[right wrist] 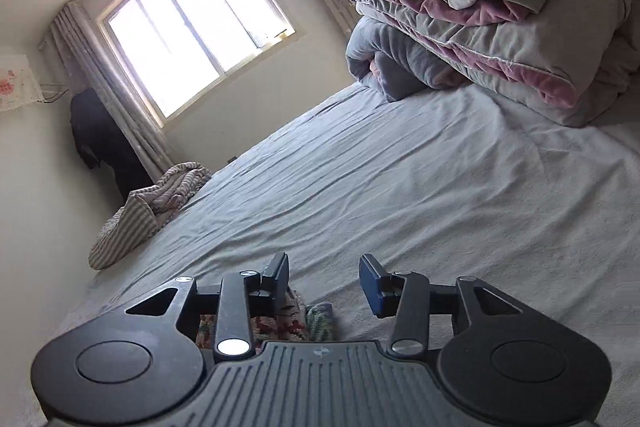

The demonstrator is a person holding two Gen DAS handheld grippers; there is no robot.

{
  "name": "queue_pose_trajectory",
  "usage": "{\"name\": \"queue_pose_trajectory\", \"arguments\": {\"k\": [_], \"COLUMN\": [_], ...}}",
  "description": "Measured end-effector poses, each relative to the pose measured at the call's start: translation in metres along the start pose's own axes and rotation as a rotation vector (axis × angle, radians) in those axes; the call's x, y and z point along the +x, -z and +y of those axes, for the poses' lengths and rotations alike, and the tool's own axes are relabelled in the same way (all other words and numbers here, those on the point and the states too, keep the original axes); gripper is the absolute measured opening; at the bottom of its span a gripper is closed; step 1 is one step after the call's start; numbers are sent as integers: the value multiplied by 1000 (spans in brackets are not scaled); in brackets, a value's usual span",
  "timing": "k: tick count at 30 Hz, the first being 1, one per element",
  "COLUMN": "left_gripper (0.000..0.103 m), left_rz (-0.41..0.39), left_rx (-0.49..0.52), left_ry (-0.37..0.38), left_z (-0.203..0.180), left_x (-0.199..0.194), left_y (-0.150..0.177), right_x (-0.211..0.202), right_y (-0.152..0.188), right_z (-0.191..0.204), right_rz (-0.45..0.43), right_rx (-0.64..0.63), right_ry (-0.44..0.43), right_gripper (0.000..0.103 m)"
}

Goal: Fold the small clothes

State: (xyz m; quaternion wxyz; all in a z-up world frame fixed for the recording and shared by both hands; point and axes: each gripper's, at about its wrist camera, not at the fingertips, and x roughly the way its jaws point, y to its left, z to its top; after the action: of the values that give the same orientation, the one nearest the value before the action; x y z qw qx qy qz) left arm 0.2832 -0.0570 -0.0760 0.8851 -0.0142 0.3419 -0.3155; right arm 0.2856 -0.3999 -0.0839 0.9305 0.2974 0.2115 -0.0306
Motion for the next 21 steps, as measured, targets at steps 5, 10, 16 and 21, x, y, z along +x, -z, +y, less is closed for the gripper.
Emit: {"name": "queue_pose_trajectory", "arguments": {"k": [5,10,16,21], "left_gripper": [67,64,68,68], "left_rz": [-8,-31,5,17], "left_rx": [-60,-132,-98,-47], "left_ry": [0,-6,-18,-26], "left_z": [4,7,4,0], "left_x": [-5,-6,0,-8], "left_y": [-8,-12,-5,-9], "right_x": [-5,-27,-49,-57], "right_y": [-4,13,43,34], "right_z": [12,21,11,17], "right_rz": [265,458,476,436], "right_rx": [-13,-7,-159,-194], "right_ry": [-88,-132,-126,-91], "right_gripper": [50,48,11,28]}}
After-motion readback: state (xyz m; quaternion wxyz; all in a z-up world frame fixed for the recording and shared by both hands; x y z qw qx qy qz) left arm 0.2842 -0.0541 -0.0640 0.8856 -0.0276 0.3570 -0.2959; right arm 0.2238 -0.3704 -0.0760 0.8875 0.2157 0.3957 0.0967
